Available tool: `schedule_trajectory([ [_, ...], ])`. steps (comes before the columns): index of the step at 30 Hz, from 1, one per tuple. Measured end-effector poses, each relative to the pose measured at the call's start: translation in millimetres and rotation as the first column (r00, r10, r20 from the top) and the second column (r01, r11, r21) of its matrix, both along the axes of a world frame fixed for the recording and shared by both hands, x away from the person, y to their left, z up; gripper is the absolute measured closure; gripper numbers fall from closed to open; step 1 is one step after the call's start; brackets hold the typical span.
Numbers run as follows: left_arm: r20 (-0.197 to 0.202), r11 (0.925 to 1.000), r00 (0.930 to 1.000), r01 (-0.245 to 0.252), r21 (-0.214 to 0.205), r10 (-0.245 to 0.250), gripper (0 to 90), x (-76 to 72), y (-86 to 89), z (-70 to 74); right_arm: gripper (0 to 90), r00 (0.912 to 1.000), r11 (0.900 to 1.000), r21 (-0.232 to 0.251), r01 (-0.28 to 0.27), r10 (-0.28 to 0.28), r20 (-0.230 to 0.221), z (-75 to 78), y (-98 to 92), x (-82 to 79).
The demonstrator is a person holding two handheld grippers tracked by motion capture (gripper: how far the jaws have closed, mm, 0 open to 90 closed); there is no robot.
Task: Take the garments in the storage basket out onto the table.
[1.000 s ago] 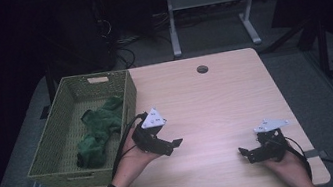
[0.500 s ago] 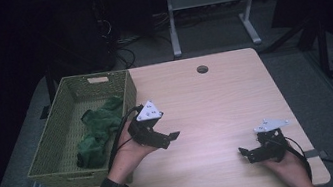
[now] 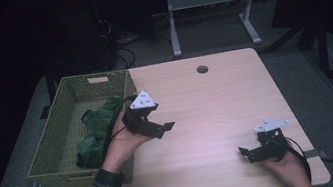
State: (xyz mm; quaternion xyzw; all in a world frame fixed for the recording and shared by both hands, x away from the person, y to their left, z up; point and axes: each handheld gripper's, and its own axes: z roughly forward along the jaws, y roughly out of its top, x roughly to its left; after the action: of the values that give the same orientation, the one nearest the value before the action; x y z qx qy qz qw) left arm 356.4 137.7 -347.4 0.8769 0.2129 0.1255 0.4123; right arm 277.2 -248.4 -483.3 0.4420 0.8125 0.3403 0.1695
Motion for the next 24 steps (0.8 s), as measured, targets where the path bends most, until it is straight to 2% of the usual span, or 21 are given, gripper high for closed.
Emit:
schedule_trajectory([
  [6, 0.006, 0.9996, 0.9998, -0.020, 0.017, 0.020, 14.1, 4.7, 8.8, 1.1, 1.2, 1.0000, 1.0000, 0.000, 0.000, 0.000, -0.001, 0.1, 0.0, 0.0],
  [11, 0.004, 0.9989, 0.9990, -0.045, 0.011, 0.045, 14.0, 5.9, 20.7, 5.1, 1.2, 1.0000, 1.0000, 0.002, 0.002, -0.002, -0.002, 0.1, 0.2, -0.1],
  [13, 0.004, 0.9976, 0.9976, -0.069, -0.001, 0.069, 14.2, 6.6, 30.1, 8.8, 1.2, 1.0000, 1.0000, 0.002, 0.001, -0.001, -0.001, 0.0, 0.1, 0.0],
  [18, -0.006, 0.9937, 0.9938, -0.111, 0.014, 0.111, 14.3, 9.6, 44.0, 10.9, 1.2, 1.0000, 1.0000, 0.002, 0.002, -0.002, -0.002, 0.0, 0.2, -0.1],
  [19, -0.010, 0.9912, 0.9912, -0.132, 0.011, 0.132, 14.3, 10.7, 52.2, 12.0, 1.2, 1.0000, 1.0000, 0.002, 0.002, -0.002, -0.002, 0.1, 0.2, -0.1],
  [24, -0.023, 0.9872, 0.9870, -0.159, -0.001, 0.159, 14.8, 12.3, 69.1, 16.0, 1.2, 1.0000, 1.0000, 0.002, 0.002, -0.002, -0.002, 0.0, 0.2, -0.1],
])
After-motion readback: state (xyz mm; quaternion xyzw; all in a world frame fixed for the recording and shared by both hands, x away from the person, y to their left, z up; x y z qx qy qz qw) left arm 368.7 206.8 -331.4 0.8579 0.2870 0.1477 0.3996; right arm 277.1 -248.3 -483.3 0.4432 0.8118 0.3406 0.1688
